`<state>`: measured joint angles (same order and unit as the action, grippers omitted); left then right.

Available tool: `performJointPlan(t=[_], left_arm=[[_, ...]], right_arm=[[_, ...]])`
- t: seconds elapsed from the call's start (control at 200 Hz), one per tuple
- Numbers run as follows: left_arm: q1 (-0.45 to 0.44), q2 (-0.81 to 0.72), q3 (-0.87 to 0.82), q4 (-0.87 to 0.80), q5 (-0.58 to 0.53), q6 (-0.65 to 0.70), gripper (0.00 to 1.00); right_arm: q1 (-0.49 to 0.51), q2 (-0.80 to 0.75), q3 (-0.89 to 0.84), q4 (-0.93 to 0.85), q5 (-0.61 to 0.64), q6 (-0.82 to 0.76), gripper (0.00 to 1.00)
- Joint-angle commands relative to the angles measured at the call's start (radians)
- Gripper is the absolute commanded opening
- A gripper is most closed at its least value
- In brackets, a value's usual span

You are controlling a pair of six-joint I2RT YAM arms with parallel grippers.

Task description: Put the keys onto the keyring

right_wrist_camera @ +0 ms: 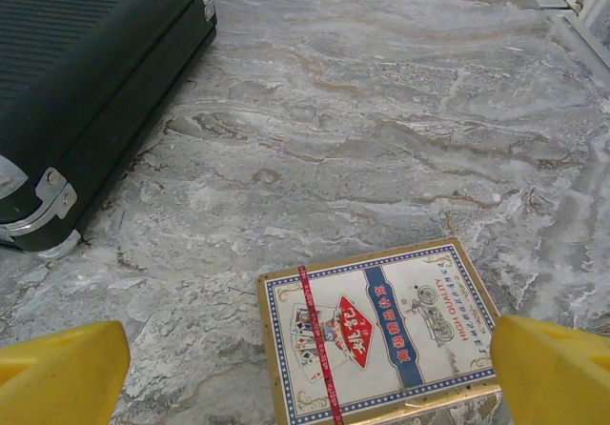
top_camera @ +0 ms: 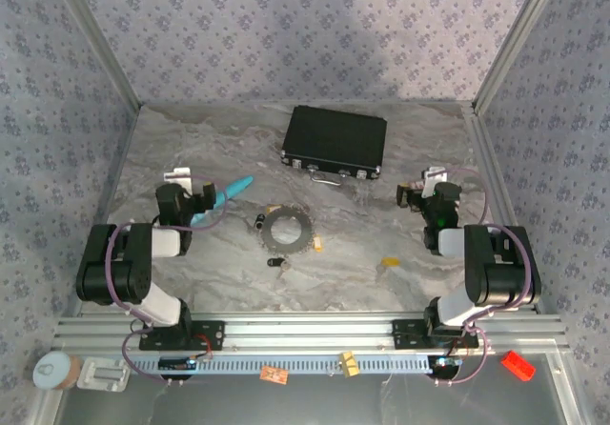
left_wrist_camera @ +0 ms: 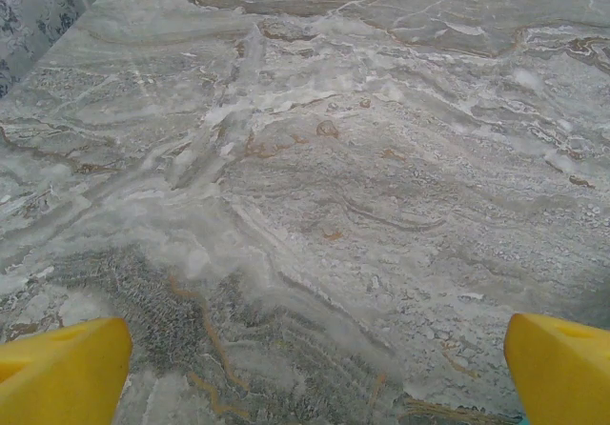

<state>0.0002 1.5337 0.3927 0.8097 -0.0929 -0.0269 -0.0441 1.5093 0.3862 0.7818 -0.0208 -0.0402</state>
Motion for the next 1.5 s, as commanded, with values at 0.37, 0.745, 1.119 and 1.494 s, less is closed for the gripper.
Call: performJointPlan(t=[0.37,0.745,1.119,1.494], left_arm=[[0.007,0.003,0.023,0.003,0.019,0.001,1.0],[0.033,0.002,0.026,-0.002,0.091,-0.006,1.0],[0.033,-0.062,0.038,-0.071,0.097,0.002,1.0],[-0.136,-0.418,0.129,-0.503,0.077,-0.076,1.0]], right_arm=[[0.002,0.008,0.016,-0.004,0.023,0.014,0.99],[-0.004,0.011,0.02,-0.007,0.013,0.017,0.99],[0.033,-0.115,0.089,-0.236,-0.025,-0.051,0.85],[0.171,-0.42,0.243,-0.828,-0.026,0.357,0.79]])
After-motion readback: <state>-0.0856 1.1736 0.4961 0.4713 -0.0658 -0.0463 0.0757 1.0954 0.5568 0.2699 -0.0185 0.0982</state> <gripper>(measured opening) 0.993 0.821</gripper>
